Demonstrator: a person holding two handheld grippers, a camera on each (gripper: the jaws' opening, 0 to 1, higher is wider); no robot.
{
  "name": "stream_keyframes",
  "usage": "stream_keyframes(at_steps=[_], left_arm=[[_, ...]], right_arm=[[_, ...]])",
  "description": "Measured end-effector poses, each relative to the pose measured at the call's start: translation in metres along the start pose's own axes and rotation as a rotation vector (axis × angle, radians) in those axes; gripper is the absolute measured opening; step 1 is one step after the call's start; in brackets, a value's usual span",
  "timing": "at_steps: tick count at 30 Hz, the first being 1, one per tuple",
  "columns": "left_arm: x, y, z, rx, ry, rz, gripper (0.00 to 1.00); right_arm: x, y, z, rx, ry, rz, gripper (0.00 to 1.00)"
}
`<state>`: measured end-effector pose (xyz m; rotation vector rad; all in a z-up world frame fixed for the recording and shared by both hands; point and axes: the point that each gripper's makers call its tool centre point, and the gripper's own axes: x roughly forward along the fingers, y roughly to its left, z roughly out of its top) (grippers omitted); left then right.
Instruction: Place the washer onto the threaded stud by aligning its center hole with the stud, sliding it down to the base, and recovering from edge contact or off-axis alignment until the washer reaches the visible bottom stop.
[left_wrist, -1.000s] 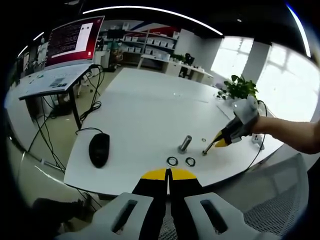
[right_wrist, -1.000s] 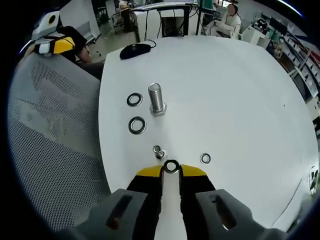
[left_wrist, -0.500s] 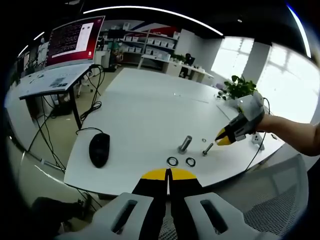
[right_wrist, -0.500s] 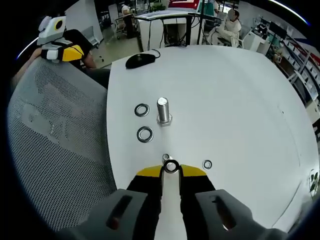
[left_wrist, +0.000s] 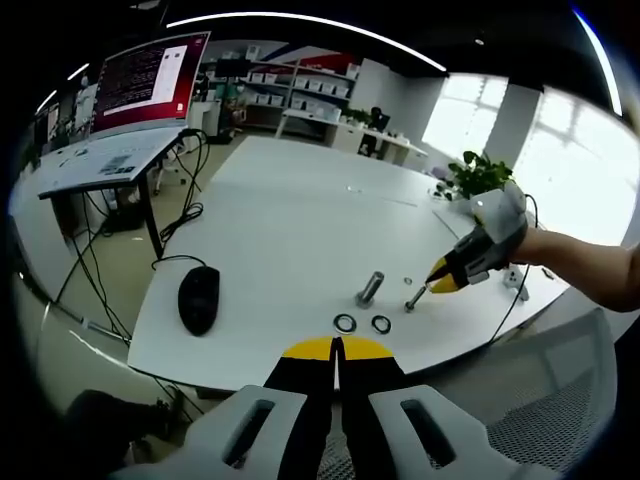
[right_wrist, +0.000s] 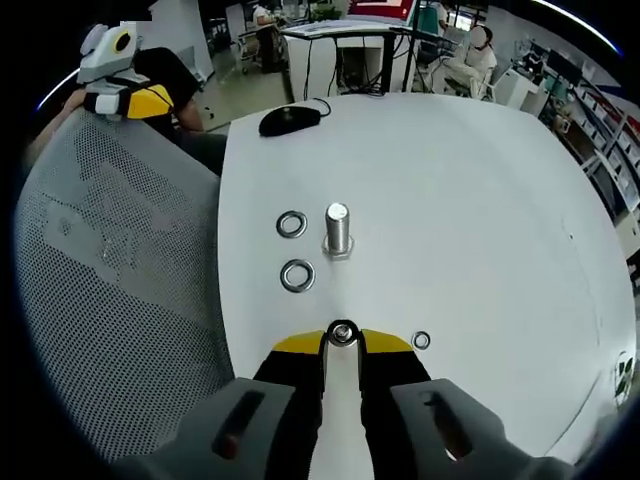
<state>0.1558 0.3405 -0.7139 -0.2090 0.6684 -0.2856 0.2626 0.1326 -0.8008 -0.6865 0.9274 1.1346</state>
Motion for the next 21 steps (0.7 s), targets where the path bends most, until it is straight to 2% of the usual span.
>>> stream_keyframes(at_steps=[21], left_arm=[[0.0, -0.002, 0.0, 0.003, 0.004, -0.002, 0.0]], right_arm=[[0.013, 0.0, -0.004, -0.078, 0.08, 0.001, 0.14]])
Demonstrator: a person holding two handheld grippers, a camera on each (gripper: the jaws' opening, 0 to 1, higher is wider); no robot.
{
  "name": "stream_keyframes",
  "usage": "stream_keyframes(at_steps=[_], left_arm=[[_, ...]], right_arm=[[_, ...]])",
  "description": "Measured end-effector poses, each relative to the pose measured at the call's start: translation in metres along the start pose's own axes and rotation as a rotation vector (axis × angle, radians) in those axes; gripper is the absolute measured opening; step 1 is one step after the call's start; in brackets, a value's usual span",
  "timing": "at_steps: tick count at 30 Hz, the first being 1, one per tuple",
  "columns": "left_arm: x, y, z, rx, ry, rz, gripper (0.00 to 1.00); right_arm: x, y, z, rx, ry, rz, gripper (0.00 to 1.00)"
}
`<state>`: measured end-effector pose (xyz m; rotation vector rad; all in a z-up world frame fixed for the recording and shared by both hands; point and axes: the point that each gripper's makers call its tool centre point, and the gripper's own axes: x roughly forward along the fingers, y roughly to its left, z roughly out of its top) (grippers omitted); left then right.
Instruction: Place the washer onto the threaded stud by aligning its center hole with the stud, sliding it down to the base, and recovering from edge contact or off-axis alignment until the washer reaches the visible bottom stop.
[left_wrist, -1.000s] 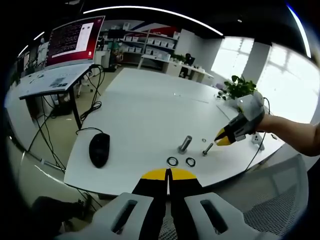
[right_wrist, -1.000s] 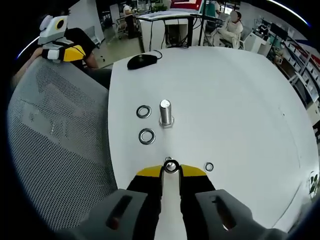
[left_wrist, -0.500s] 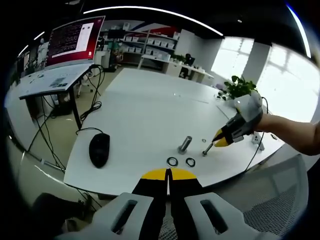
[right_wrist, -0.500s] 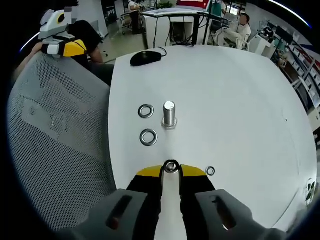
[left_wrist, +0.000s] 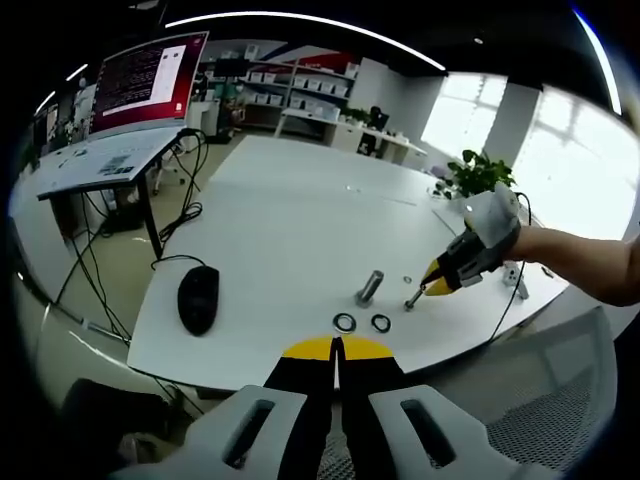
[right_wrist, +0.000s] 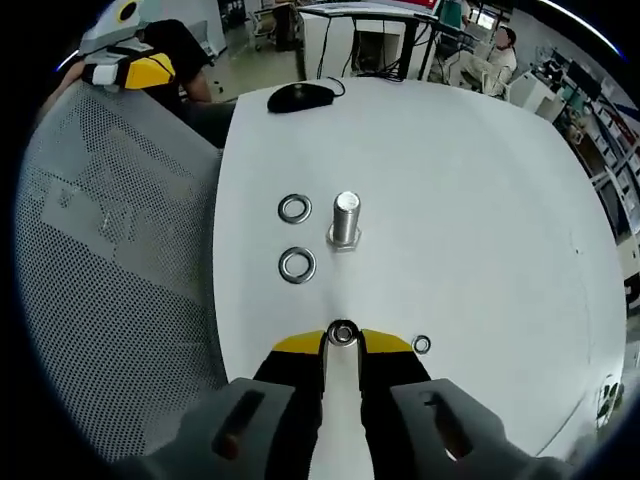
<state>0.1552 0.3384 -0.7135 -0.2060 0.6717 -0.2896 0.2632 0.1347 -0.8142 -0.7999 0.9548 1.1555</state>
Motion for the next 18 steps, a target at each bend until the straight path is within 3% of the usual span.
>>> stream_keyframes(at_steps=[18], left_arm=[[0.0, 0.001, 0.0, -0.001, 0.0, 0.001, 0.0]], right_arm=[[0.018, 0.004, -0.008, -0.023, 0.061, 0.019, 0.14]])
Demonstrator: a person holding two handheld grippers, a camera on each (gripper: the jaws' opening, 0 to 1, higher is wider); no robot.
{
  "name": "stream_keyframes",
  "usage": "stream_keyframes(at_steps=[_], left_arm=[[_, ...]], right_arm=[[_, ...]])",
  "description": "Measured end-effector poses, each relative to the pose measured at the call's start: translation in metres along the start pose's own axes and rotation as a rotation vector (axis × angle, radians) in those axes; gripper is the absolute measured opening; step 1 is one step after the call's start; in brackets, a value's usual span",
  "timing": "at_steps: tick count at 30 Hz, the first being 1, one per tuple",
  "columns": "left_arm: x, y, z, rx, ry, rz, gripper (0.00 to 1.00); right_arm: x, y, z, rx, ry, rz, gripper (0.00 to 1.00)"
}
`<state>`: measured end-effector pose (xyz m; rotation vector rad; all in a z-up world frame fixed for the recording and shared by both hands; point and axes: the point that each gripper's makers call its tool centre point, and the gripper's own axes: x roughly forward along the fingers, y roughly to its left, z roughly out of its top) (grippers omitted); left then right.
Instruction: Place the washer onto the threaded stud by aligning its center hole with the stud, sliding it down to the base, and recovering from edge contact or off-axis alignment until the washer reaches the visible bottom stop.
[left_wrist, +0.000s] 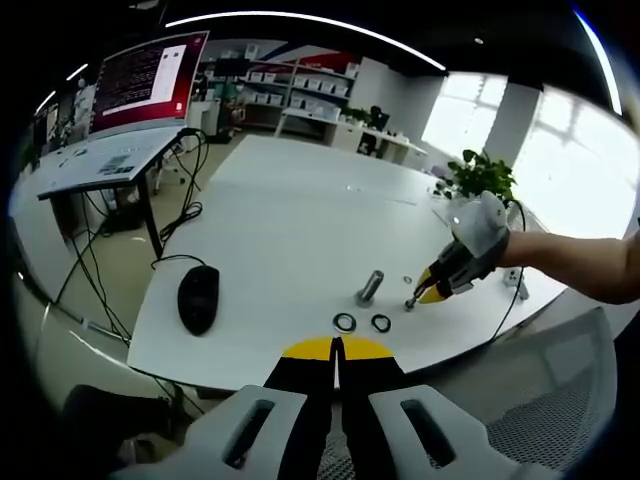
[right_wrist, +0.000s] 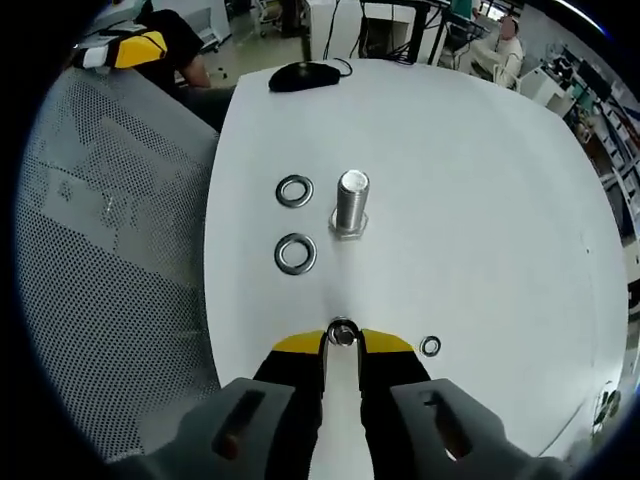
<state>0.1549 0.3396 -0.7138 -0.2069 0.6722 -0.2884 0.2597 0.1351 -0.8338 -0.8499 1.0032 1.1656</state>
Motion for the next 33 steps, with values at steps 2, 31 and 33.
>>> stream_keyframes(at_steps=[2, 31, 33], left_arm=[[0.0, 0.0, 0.0, 0.0, 0.0, 0.0, 0.0], [0.0, 0.001, 0.0, -0.002, 0.001, 0.001, 0.0], [0.0, 0.001, 0.0, -0.002, 0.001, 0.0, 0.0]], right_arm=[[0.002, 0.001, 0.0, -0.006, 0.007, 0.001, 0.14], [0.016, -0.001, -0.01, -0.036, 0.024, 0.009, 0.25], [0.015, -0.003, -0.011, -0.037, 0.022, 0.006, 0.25]])
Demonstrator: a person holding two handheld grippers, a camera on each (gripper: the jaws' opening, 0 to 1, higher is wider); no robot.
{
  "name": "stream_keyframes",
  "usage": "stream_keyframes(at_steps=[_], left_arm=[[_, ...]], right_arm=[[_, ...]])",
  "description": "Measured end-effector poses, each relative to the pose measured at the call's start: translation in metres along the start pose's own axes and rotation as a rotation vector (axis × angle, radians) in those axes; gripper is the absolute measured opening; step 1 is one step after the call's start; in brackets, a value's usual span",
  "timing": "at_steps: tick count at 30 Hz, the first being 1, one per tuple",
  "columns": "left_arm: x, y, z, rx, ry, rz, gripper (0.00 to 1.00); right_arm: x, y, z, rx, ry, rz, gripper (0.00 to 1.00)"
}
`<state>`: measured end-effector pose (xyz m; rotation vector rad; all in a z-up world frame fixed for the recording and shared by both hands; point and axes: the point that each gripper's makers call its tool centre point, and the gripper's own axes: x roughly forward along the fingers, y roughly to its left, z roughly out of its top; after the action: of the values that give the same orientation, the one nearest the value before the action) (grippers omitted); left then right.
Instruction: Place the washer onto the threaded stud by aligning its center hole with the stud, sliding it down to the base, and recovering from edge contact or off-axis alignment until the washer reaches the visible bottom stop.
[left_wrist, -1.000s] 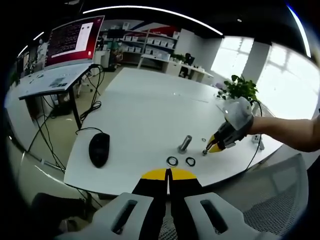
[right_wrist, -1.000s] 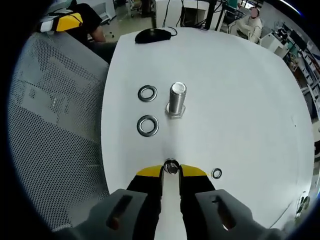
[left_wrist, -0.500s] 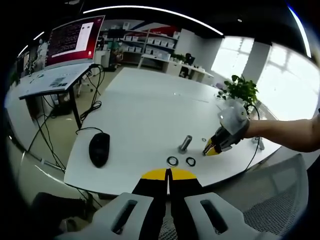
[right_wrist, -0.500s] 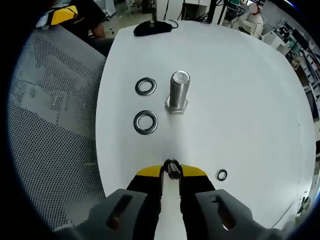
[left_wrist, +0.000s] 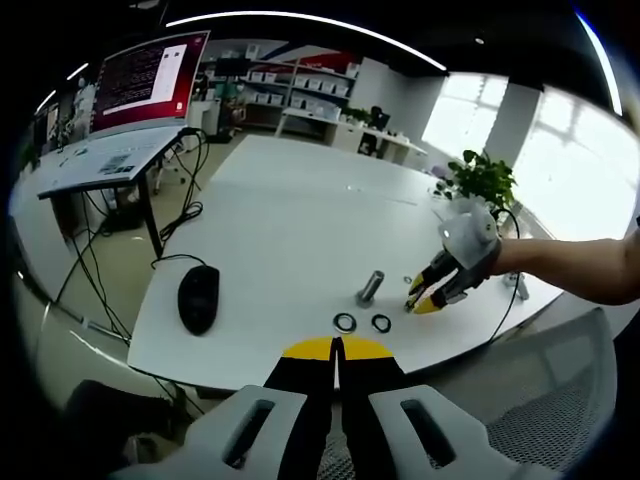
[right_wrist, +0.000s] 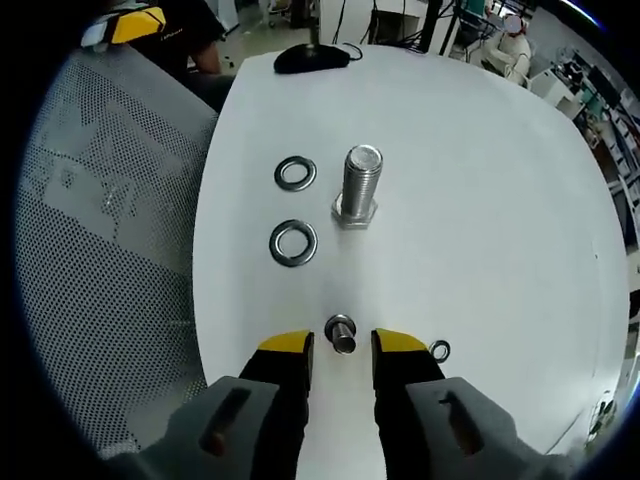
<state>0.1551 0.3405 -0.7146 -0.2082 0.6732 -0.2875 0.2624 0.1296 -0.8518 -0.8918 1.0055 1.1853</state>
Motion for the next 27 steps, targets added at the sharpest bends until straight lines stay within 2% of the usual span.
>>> stream_keyframes(at_steps=[6, 15, 21, 27], left_arm=[[-0.001, -0.002, 0.0, 0.001, 0.001, 0.0, 0.0], [-0.001, -0.002, 0.0, 0.002, 0.0, -0.002, 0.0], [0.0, -0.001, 0.001, 0.002, 0.0, -0.002, 0.0], [0.0, -0.001, 0.0, 0.002, 0.0, -0.001, 0.0]], right_arm=[[-0.005, -0.005, -0.004, 0.02, -0.009, -0.006, 0.25], [-0.014, -0.019, -0.022, 0.079, -0.004, -0.028, 0.25], [-0.018, -0.03, -0.024, 0.155, -0.043, -0.051, 0.25], [-0.017, -0.039, -0.027, 0.175, -0.052, -0.075, 0.25]])
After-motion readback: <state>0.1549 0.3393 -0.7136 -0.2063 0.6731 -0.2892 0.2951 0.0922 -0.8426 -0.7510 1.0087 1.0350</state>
